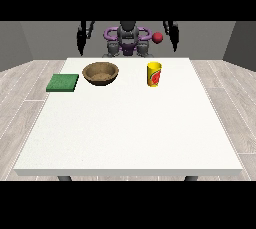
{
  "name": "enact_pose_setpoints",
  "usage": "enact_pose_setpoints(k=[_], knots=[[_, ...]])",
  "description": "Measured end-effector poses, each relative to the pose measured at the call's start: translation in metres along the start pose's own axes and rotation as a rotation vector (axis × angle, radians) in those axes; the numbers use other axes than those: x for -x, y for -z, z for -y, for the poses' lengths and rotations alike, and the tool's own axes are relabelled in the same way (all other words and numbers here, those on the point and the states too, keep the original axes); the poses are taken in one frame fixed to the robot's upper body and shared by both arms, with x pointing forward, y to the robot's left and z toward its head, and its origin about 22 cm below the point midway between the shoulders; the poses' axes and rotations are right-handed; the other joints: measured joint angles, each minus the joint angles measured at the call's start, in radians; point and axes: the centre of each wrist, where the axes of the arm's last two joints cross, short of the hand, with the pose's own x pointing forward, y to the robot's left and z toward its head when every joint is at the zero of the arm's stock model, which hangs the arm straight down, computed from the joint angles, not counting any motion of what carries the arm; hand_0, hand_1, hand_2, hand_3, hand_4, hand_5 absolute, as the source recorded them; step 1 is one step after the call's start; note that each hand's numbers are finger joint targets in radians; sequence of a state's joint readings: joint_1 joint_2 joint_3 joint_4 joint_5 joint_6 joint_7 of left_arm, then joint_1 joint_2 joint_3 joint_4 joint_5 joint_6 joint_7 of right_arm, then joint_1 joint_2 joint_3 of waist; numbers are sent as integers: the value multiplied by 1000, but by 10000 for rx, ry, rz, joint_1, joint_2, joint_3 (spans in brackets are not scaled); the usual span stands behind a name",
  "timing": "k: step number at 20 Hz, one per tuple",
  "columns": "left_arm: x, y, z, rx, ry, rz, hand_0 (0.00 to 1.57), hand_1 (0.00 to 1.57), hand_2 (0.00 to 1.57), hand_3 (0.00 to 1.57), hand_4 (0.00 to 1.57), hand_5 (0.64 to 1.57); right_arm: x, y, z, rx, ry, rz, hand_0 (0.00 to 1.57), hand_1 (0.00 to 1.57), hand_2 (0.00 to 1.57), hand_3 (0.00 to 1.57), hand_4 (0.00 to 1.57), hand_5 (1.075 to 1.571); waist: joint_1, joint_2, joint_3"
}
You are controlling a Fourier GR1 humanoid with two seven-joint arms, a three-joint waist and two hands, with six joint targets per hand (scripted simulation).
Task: Pick the cup and pour the ball into the bowl, then pick the bowl and place it on the pad
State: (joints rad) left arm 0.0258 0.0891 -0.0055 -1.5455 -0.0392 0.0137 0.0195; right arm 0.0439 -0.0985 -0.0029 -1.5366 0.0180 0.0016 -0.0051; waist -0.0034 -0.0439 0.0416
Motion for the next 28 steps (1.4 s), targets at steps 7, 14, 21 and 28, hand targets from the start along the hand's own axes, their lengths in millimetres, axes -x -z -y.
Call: enact_pose_setpoints(k=[7, 14, 21, 28], knots=[[-23, 1, -4, -37, -344, 37, 0, 0, 0, 0, 642, 1565, -22, 0, 4, 1, 195, 12, 0, 0, 0, 0, 872, 1539, -78, -2115, -298], [-59, -5, 17, -139, -2120, -1064, 0, 0, 0, 0, 600, 1563, -58, -13, 0, 39, 1536, -1194, 0, 0, 0, 0, 817, 1540, -500, -3343, -396], [-105, 9, 31, -124, -2052, 672, 0, 0, 0, 0, 609, 1555, -102, -13, 8, 146, 1633, 436, 0, 0, 0, 0, 716, 1540, -608, -1574, -413], [-102, 37, 28, -484, -1510, 2900, 0, 0, 0, 0, 566, 1507, -109, 4, -5, -144, 1778, 2458, 0, 0, 0, 0, 683, 1539, -789, 1010, -418]])
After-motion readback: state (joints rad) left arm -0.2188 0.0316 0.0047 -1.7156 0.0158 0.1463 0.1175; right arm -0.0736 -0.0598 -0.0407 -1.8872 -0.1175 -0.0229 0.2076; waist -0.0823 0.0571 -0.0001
